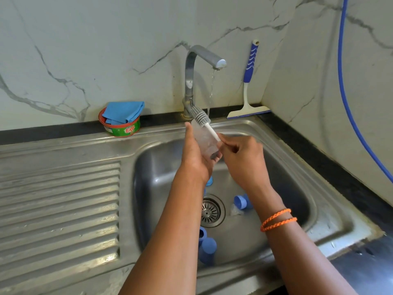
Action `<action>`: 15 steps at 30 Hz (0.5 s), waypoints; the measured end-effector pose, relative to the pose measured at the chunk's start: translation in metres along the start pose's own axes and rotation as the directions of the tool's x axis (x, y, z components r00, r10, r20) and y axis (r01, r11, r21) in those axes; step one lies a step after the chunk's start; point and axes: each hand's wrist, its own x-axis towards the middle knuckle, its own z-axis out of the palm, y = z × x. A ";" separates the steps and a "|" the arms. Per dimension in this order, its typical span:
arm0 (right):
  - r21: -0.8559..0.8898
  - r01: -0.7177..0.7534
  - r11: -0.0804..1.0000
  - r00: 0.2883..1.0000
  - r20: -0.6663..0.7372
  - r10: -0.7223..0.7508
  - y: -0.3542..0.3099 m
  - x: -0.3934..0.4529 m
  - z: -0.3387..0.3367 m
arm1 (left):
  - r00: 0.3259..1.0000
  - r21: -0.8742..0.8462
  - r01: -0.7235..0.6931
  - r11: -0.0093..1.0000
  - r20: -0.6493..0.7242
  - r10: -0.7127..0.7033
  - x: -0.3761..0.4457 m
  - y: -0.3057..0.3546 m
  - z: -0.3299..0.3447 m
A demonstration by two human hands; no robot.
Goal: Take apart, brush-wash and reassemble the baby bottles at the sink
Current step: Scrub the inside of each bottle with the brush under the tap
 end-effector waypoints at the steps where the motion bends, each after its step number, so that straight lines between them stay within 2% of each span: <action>1: 0.005 0.006 1.000 1.000 0.020 -0.006 0.001 -0.001 -0.002 | 1.000 -0.012 -0.025 1.000 -0.003 0.025 0.000 0.002 0.000; 5: 0.060 -0.086 0.994 0.990 0.113 0.079 0.012 -0.006 -0.023 | 0.987 -0.008 -0.130 0.992 -0.102 0.128 -0.003 0.010 -0.002; 8: 0.101 -0.159 0.982 0.978 0.153 0.142 0.020 -0.007 -0.037 | 0.975 0.038 -0.154 0.987 -0.154 0.158 -0.004 0.011 -0.001; 12: 0.038 -0.075 0.996 0.996 0.040 0.074 0.014 -0.005 -0.028 | 0.990 0.166 -0.111 0.980 -0.071 0.124 -0.006 0.002 0.002; 15: 0.022 -0.018 1.000 0.999 -0.045 0.019 0.010 0.001 -0.012 | 0.996 0.165 -0.077 0.983 -0.032 0.083 -0.006 0.000 -0.002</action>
